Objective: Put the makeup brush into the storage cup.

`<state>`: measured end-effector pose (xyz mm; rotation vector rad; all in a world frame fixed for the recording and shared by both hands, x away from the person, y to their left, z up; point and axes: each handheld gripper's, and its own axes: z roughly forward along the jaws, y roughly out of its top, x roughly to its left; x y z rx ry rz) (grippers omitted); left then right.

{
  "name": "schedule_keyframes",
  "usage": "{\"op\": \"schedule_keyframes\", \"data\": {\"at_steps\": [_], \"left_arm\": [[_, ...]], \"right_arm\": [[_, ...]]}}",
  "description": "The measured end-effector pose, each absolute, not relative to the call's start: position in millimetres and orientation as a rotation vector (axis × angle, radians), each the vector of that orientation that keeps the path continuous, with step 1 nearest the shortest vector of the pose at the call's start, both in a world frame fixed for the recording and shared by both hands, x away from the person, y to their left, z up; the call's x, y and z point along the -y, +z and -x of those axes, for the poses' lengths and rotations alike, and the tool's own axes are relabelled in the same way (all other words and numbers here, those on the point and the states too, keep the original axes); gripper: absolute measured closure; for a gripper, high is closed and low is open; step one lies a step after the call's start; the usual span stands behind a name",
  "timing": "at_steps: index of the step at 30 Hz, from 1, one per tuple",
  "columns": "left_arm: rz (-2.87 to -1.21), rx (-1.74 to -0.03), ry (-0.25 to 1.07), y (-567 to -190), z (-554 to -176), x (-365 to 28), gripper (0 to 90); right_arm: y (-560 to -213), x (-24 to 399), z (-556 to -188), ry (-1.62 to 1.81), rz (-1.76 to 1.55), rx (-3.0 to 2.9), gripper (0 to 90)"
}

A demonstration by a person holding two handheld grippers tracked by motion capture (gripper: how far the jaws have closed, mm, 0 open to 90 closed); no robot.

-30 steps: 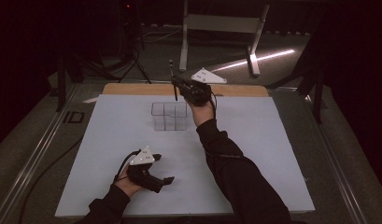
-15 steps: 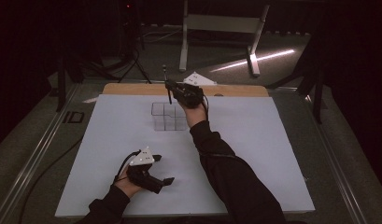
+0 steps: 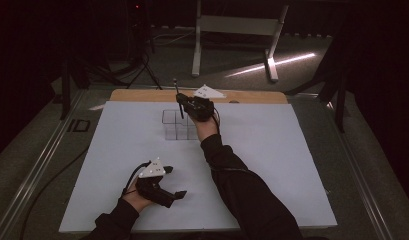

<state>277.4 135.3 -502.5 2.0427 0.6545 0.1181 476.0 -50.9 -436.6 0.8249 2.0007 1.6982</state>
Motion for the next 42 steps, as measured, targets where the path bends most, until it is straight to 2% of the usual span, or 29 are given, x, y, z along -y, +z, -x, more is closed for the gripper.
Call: {"op": "schedule_keyframes", "data": {"at_steps": [20, 42], "left_arm": [[-2.051, -0.655, 0.107, -503, -278, -135, 2.0], [-2.051, -0.662, 0.107, -504, -279, -136, 2.0]], "right_arm": [[-459, 51, -474, 1.652, -0.993, -2.059, 83.6], [-478, 51, -462, 1.539, -1.010, -2.104, 83.3]]}}
